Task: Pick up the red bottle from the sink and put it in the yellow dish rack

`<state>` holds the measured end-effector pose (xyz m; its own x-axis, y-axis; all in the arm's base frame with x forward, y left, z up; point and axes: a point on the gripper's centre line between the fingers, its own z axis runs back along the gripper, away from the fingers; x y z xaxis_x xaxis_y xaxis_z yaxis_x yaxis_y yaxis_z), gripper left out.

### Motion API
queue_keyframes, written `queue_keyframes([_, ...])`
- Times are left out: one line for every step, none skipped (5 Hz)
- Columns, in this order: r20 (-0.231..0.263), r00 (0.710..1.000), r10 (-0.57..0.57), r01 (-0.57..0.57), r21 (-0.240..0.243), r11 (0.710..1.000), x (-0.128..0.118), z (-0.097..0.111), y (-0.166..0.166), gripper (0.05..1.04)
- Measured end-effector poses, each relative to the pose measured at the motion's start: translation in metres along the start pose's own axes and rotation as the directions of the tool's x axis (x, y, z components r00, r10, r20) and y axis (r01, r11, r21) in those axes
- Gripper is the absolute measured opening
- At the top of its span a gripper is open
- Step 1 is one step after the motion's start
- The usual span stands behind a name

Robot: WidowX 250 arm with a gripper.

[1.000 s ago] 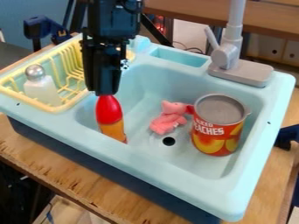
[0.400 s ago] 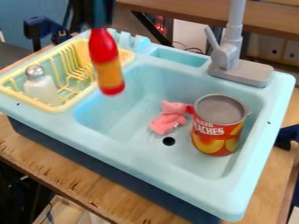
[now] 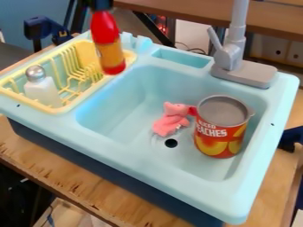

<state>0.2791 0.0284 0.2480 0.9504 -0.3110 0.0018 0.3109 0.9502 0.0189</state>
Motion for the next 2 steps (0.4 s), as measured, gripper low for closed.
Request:
queue_keyframes([-0.024,0.999,0.035,-0.035,0.007,0.999,0.003,-0.012,0.018,0.329])
queue_keyframes([-0.033,0.997,0.069,-0.068,0.013,0.998,0.006,-0.015,0.033,0.329])
